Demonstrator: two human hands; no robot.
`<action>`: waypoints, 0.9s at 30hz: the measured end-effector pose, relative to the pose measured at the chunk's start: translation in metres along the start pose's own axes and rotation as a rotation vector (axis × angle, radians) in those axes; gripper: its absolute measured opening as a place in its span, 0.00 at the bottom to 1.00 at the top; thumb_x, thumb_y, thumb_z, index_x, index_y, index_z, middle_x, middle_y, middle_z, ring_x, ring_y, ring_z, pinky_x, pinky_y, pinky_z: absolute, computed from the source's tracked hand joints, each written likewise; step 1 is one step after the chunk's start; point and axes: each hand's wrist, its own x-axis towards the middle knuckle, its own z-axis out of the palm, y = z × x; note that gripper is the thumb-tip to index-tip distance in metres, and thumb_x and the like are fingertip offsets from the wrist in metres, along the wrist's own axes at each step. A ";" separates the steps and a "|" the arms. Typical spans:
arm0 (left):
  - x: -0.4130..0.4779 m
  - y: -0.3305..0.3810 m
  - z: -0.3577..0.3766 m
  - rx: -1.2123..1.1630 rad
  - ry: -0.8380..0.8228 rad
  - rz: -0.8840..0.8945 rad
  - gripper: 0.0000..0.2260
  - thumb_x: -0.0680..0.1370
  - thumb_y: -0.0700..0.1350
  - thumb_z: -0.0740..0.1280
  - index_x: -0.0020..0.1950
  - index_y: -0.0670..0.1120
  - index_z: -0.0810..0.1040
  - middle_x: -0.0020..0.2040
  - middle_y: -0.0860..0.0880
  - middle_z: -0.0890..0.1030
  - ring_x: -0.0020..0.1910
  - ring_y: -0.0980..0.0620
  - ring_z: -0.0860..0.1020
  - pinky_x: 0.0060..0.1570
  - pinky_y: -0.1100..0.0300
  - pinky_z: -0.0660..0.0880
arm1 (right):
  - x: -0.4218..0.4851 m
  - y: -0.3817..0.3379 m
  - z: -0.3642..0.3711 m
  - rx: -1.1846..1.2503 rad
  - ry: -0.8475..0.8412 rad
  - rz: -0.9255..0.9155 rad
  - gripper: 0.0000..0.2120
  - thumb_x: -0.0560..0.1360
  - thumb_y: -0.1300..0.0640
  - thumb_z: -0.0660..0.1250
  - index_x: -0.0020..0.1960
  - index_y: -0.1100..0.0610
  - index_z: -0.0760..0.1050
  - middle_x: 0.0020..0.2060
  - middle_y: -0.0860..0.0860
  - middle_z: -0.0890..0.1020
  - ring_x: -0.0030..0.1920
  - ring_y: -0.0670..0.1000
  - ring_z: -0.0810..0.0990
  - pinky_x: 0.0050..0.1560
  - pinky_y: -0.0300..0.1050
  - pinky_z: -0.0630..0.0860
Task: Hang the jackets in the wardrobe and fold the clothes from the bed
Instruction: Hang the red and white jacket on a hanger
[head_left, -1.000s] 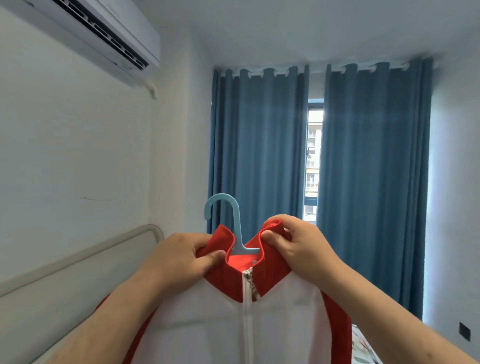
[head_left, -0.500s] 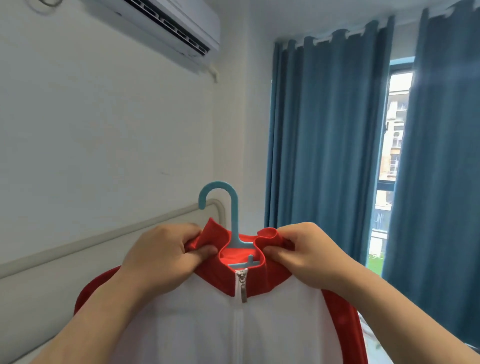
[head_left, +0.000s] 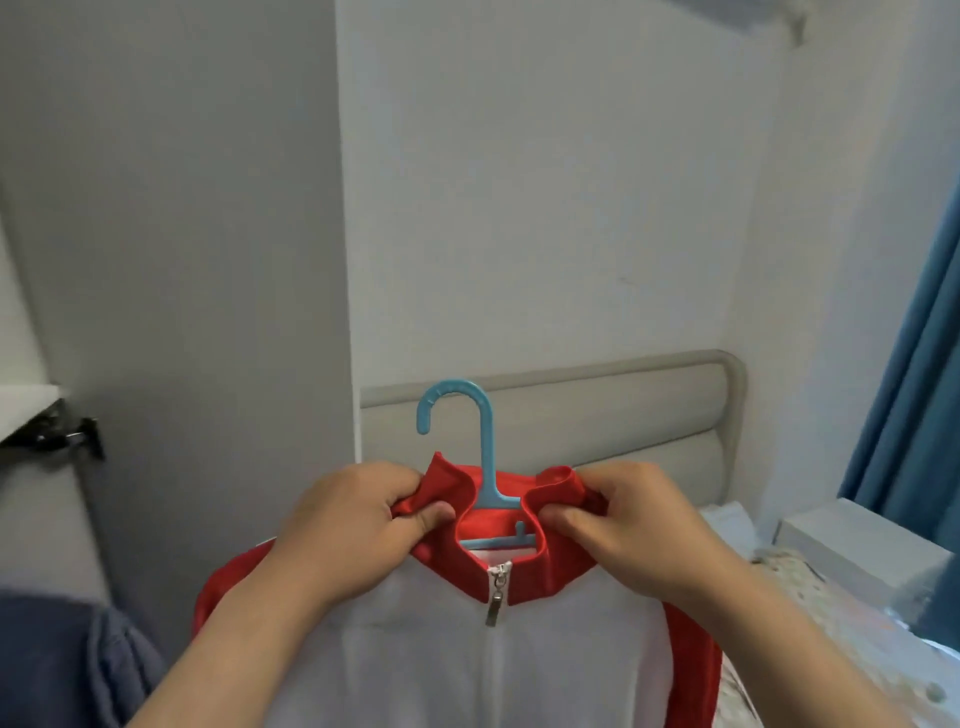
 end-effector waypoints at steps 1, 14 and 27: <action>-0.002 -0.013 -0.003 0.020 0.017 -0.017 0.22 0.70 0.66 0.63 0.37 0.46 0.76 0.34 0.53 0.78 0.37 0.52 0.77 0.38 0.54 0.75 | 0.010 -0.003 0.012 0.023 -0.008 -0.011 0.15 0.72 0.45 0.70 0.41 0.57 0.80 0.29 0.51 0.78 0.30 0.48 0.74 0.36 0.50 0.73; -0.023 -0.126 -0.010 0.093 0.143 -0.295 0.13 0.66 0.68 0.60 0.37 0.60 0.70 0.38 0.67 0.74 0.33 0.57 0.72 0.28 0.65 0.58 | 0.098 -0.021 0.140 0.151 -0.163 -0.127 0.11 0.70 0.46 0.74 0.35 0.47 0.74 0.22 0.45 0.70 0.25 0.44 0.65 0.27 0.40 0.61; -0.060 -0.216 -0.002 0.278 0.239 -0.430 0.21 0.70 0.64 0.61 0.33 0.47 0.71 0.29 0.54 0.73 0.31 0.54 0.72 0.36 0.54 0.69 | 0.141 -0.032 0.257 0.272 -0.286 -0.264 0.22 0.68 0.38 0.70 0.29 0.54 0.70 0.26 0.42 0.74 0.29 0.47 0.71 0.28 0.41 0.63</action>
